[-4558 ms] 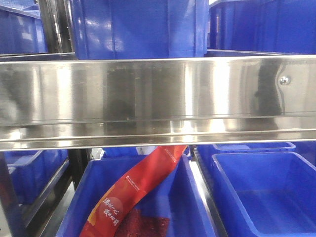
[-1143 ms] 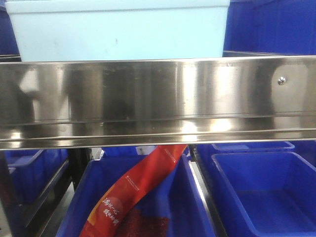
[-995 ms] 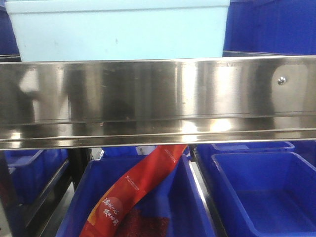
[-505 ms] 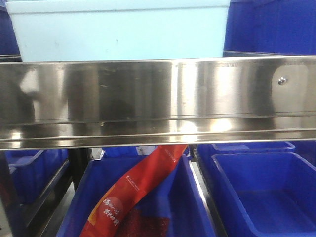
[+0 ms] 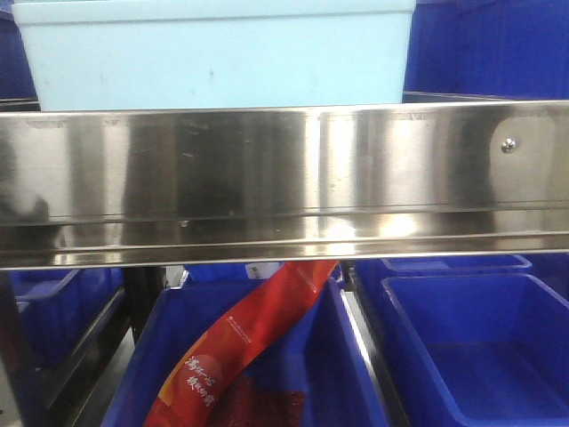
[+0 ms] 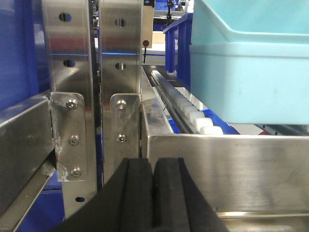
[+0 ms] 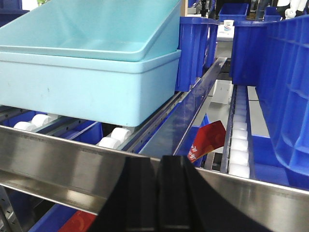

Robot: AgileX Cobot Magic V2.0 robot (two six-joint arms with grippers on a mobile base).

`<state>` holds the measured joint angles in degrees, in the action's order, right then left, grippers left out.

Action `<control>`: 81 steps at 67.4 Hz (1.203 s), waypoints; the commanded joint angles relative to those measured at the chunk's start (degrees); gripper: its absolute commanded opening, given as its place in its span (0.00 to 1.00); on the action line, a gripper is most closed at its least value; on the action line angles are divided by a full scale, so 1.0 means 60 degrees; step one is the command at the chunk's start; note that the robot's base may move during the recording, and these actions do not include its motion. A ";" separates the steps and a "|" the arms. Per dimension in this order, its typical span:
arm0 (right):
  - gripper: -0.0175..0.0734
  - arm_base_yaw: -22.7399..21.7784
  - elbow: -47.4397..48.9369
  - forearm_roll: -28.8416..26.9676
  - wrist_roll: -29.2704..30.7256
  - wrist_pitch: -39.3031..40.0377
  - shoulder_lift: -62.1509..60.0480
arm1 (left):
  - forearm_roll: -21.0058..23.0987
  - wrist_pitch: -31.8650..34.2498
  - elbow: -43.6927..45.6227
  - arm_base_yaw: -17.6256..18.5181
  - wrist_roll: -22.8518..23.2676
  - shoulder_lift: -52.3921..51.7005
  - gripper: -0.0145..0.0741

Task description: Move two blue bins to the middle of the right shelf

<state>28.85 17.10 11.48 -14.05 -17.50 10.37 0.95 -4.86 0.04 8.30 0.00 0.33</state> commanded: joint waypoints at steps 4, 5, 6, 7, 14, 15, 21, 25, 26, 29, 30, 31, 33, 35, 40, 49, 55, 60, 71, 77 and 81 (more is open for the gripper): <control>0.01 -0.0021 0.0006 0.0134 0.0002 0.0220 -0.0043 | -0.0019 0.0444 -0.0007 -0.0017 0.0000 -0.0054 0.04; 0.01 -0.0021 0.0006 0.0134 0.0002 0.0220 -0.0043 | -0.0019 0.0453 -0.0007 -0.0017 0.0000 -0.0054 0.04; 0.01 -0.0021 0.0006 0.0134 0.0002 0.0220 -0.0043 | -0.0019 0.0469 -0.0007 -0.0017 0.0000 -0.0054 0.04; 0.01 -0.0021 0.0006 0.0134 0.0002 0.0220 -0.0043 | -0.0019 0.0474 -0.0007 -0.0017 0.0000 -0.0054 0.04; 0.01 -0.0021 0.0006 0.0134 0.0002 0.0220 -0.0043 | -0.0019 0.0474 -0.0007 -0.0017 0.0000 -0.0054 0.04; 0.01 -0.0021 0.0006 0.0134 0.0002 0.0220 -0.0043 | -0.0019 0.0474 -0.0007 -0.0017 0.0000 -0.0054 0.04; 0.01 -0.0021 0.0006 0.0134 0.0002 0.0220 -0.0043 | -0.0019 0.0474 -0.0007 -0.0017 0.0000 -0.0054 0.04; 0.01 -0.0021 0.0006 0.0134 0.0002 0.0220 -0.0043 | -0.0019 0.0474 -0.0007 -0.0017 0.0000 -0.0054 0.04; 0.01 -0.0021 0.0006 0.0134 0.0002 0.0220 -0.0043 | -0.0019 0.0474 -0.0007 -0.0017 0.0000 -0.0054 0.04; 0.01 -0.0021 0.0006 0.0134 0.0002 0.0220 -0.0043 | -0.0019 0.0474 -0.0007 -0.0017 0.0000 -0.0054 0.04; 0.01 -0.0021 0.0006 0.0134 0.0002 0.0220 -0.0043 | -0.0019 0.0474 -0.0007 -0.0017 0.0000 -0.0054 0.04; 0.01 -0.0021 0.0006 0.0134 0.0002 0.0220 -0.0043 | -0.0019 0.0474 -0.0007 -0.0017 0.0000 -0.0054 0.04; 0.01 -0.0021 0.0006 0.0134 0.0002 0.0220 -0.0043 | -0.0019 0.0474 -0.0007 -0.0017 0.0000 -0.0054 0.04; 0.01 -0.0021 0.0006 0.0134 0.0002 0.0220 -0.0043 | -0.0019 0.0474 -0.0007 -0.0017 0.0000 -0.0054 0.04; 0.01 -0.0021 0.0006 0.0134 0.0002 0.0220 -0.0043 | -0.0019 0.0474 -0.0007 -0.0017 0.0000 -0.0054 0.04; 0.01 -0.0021 0.0006 0.0134 0.0002 0.0220 -0.0043 | -0.0019 0.0474 -0.0007 -0.0017 0.0000 -0.0054 0.04; 0.01 -0.0021 0.0006 0.0134 0.0002 0.0220 -0.0043 | -0.0019 0.0474 -0.0007 -0.0017 0.0000 -0.0054 0.04; 0.01 -0.0021 0.0006 -0.0093 0.0002 0.0249 -0.0043 | -0.0019 0.0474 -0.0007 -0.0017 0.0000 -0.0054 0.04; 0.01 -0.0882 -0.0053 -0.1310 0.1660 0.0215 -0.0043 | -0.0019 0.0474 -0.0007 -0.0017 0.0000 -0.0054 0.04; 0.01 -0.1998 -0.0204 -0.2277 0.2778 0.0478 -0.0043 | -0.0019 0.0474 -0.0007 -0.0017 0.0000 -0.0054 0.04; 0.01 -0.2615 -0.0435 -0.2432 0.2799 0.0698 -0.0043 | -0.0019 0.0474 -0.0007 -0.0017 0.0000 -0.0054 0.04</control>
<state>17.77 15.94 0.00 -0.38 -15.88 10.37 0.95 -3.48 -0.07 8.30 0.00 0.33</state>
